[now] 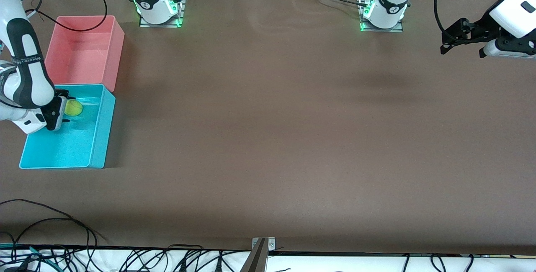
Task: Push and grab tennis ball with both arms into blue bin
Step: 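Open the right gripper to release the ball into the cyan bin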
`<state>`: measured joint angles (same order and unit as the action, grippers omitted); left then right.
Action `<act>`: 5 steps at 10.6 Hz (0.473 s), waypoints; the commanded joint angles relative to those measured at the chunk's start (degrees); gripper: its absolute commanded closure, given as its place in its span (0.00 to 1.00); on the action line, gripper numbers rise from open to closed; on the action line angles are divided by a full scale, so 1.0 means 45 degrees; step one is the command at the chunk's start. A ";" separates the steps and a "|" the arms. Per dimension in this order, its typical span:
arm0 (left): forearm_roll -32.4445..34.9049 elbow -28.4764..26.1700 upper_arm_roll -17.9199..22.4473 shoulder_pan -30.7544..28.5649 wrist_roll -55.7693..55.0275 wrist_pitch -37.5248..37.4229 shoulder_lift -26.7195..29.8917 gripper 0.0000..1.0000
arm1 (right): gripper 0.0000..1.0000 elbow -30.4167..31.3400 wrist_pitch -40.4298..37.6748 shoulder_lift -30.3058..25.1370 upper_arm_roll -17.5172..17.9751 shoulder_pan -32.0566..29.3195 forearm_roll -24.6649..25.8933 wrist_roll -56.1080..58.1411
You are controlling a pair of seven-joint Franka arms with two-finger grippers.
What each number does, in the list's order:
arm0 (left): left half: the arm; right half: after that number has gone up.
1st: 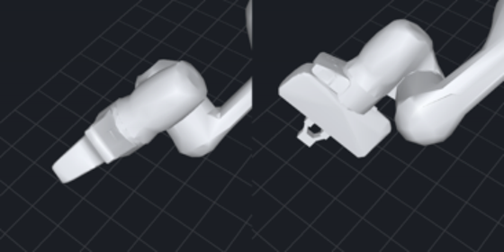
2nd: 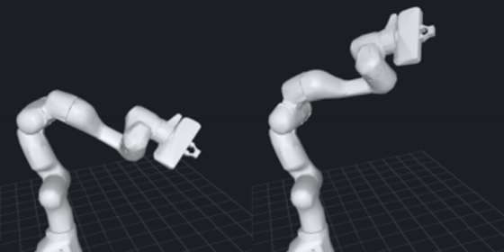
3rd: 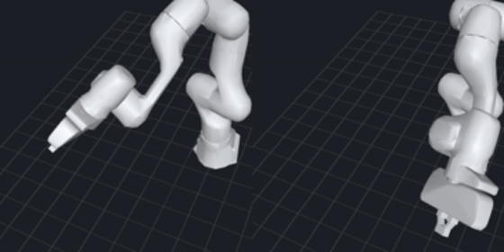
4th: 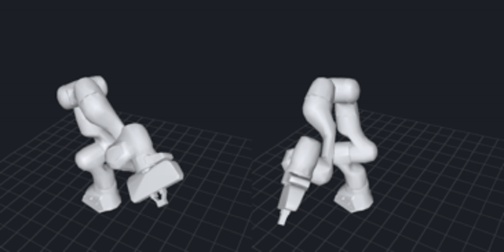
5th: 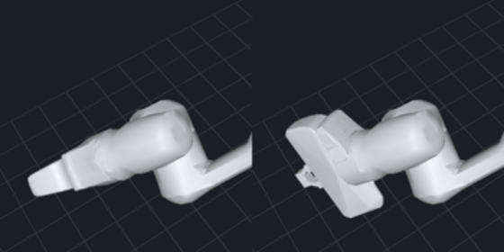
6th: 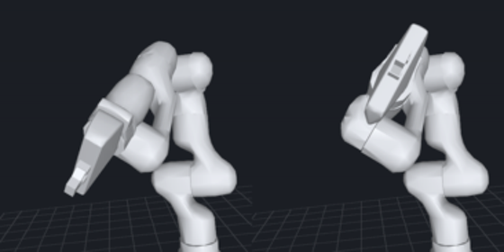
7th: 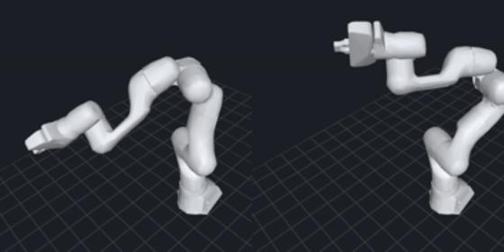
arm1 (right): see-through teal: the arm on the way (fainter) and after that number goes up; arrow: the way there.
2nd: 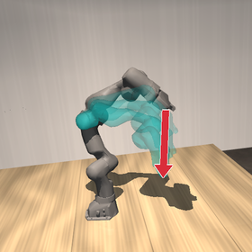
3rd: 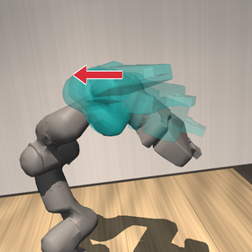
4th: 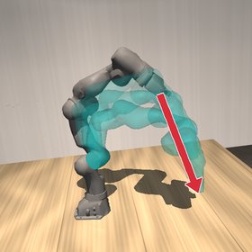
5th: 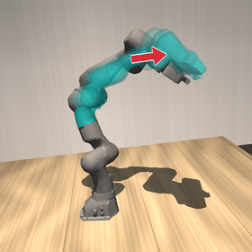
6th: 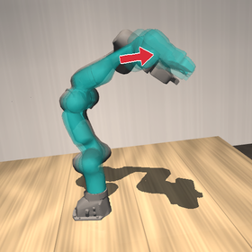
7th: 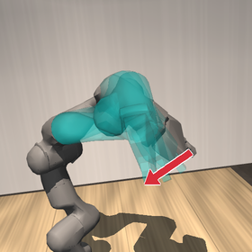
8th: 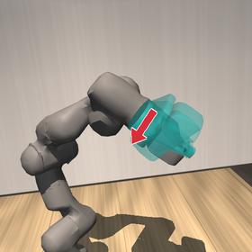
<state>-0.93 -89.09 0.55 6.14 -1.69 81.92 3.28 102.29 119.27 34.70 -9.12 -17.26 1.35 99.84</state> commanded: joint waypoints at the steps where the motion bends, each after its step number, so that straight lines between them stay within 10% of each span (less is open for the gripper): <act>1: 0.0128 0.0404 -0.0004 0.0042 -0.0093 -0.0313 -0.0143 0.00 | 0.00 -0.0639 -0.1014 -0.0211 0.0151 0.0047 -0.0221 0.0059; 5: 0.0128 0.0404 0.0015 0.0042 -0.0093 -0.0391 -0.0143 0.00 | 0.00 -0.1750 -0.2456 -0.0250 0.0170 0.0047 -0.0241 -0.0077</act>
<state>-0.93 -89.09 0.53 6.14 -1.69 81.80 3.28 97.96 113.91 33.98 -8.53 -16.89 1.25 99.74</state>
